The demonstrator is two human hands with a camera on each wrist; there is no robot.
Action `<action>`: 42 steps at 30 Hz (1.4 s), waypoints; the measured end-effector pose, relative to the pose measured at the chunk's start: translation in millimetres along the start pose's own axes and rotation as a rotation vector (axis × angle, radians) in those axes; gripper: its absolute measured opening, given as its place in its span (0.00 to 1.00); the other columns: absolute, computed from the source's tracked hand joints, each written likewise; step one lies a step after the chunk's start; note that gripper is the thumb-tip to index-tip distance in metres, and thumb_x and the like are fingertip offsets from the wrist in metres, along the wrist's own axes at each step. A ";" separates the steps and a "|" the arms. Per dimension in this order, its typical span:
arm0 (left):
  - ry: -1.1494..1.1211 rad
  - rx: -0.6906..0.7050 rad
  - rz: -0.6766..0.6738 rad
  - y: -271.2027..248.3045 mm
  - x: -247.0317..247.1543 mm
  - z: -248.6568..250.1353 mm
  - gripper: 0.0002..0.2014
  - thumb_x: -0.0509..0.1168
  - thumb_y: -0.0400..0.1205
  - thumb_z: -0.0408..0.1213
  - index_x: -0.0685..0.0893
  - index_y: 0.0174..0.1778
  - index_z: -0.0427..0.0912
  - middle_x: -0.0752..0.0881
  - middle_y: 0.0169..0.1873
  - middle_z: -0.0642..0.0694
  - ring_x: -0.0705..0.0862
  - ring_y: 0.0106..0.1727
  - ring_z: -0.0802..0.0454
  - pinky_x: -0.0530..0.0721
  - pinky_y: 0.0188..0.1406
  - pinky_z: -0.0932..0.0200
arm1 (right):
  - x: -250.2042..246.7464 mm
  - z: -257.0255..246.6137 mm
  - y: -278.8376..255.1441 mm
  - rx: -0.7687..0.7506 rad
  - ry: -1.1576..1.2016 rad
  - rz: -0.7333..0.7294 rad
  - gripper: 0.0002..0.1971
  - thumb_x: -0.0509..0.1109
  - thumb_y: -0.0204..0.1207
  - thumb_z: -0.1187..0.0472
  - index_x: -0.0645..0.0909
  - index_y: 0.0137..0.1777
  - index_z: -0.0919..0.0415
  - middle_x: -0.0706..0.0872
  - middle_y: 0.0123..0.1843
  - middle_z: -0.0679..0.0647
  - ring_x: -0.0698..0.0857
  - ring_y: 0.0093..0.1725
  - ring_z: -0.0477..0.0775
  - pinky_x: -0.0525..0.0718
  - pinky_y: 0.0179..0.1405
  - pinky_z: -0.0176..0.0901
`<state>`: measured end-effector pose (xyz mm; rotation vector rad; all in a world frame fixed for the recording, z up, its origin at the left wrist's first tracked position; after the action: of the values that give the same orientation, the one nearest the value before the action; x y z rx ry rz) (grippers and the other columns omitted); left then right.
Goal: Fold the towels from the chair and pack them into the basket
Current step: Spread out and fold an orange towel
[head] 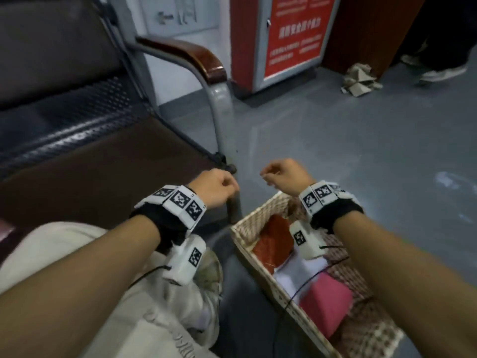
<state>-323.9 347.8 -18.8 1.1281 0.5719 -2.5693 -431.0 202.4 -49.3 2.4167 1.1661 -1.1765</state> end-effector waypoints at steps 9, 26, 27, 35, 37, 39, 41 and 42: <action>-0.354 -0.062 0.439 -118.0 -213.7 -65.5 0.14 0.55 0.83 0.28 0.83 0.36 0.44 0.85 0.34 0.45 0.82 0.34 0.54 0.79 0.35 0.65 | 41.3 -286.3 18.4 -0.573 -0.402 -0.130 0.08 0.68 0.78 0.57 0.87 0.52 0.55 0.89 0.52 0.54 0.86 0.53 0.56 0.78 0.50 0.40; 0.256 -0.600 0.335 -309.6 -241.3 -380.0 0.13 0.62 0.81 0.38 0.83 0.60 0.45 0.79 0.60 0.43 0.74 0.66 0.48 0.68 0.61 0.62 | 370.3 -479.2 -26.6 -0.956 -0.625 -0.677 0.18 0.65 0.80 0.45 0.86 0.48 0.61 0.90 0.48 0.55 0.83 0.44 0.53 0.77 0.44 0.42; 0.295 -0.624 0.298 -310.9 -240.2 -384.9 0.14 0.62 0.81 0.41 0.81 0.62 0.46 0.76 0.62 0.43 0.70 0.69 0.47 0.67 0.66 0.59 | 382.4 -479.3 -27.1 -0.940 -0.607 -0.687 0.18 0.65 0.80 0.46 0.86 0.48 0.62 0.90 0.48 0.56 0.84 0.45 0.54 0.79 0.45 0.44; 0.335 -1.073 0.570 -367.0 -273.1 -448.4 0.28 0.66 0.76 0.51 0.69 0.70 0.45 0.64 0.71 0.38 0.61 0.74 0.38 0.65 0.71 0.37 | 451.0 -484.6 -25.5 -0.869 -0.534 -0.663 0.09 0.70 0.76 0.57 0.86 0.49 0.61 0.89 0.50 0.55 0.84 0.52 0.54 0.78 0.50 0.42; 0.268 -1.133 0.570 -378.5 -266.9 -464.0 0.34 0.69 0.74 0.52 0.67 0.71 0.41 0.65 0.71 0.36 0.65 0.73 0.37 0.70 0.68 0.40 | 451.4 -488.0 -25.3 -0.871 -0.520 -0.653 0.08 0.70 0.76 0.57 0.85 0.49 0.61 0.88 0.50 0.54 0.84 0.52 0.54 0.77 0.49 0.41; 0.232 -1.091 0.556 -381.3 -263.4 -471.7 0.29 0.71 0.74 0.46 0.70 0.68 0.39 0.74 0.66 0.35 0.75 0.65 0.38 0.78 0.61 0.47 | 447.4 -492.2 -26.7 -0.877 -0.493 -0.648 0.08 0.70 0.76 0.57 0.84 0.50 0.61 0.88 0.50 0.54 0.84 0.52 0.54 0.79 0.51 0.42; 0.236 -1.028 0.574 -380.7 -265.4 -469.6 0.19 0.70 0.75 0.39 0.76 0.60 0.38 0.81 0.57 0.38 0.81 0.55 0.41 0.78 0.48 0.54 | 440.9 -498.3 -31.2 -0.896 -0.436 -0.643 0.09 0.70 0.77 0.58 0.84 0.52 0.62 0.88 0.51 0.55 0.84 0.52 0.54 0.81 0.54 0.45; 0.230 -0.986 0.606 -379.3 -267.7 -463.7 0.13 0.69 0.76 0.38 0.79 0.55 0.39 0.83 0.52 0.40 0.81 0.50 0.43 0.75 0.42 0.56 | 437.4 -501.8 -34.8 -0.912 -0.401 -0.642 0.10 0.70 0.77 0.58 0.83 0.54 0.62 0.87 0.51 0.55 0.84 0.53 0.54 0.81 0.56 0.46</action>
<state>-3.8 920.5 -12.4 0.9857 1.1485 -1.3488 -8.9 718.2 -36.8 1.1161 1.8466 -0.8832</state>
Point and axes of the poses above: each hand's wrist, its own y-axis towards the middle knuckle, its own x-axis out of the palm, z = x × y, the point moved 6 cm from there along y, towards the middle knuckle
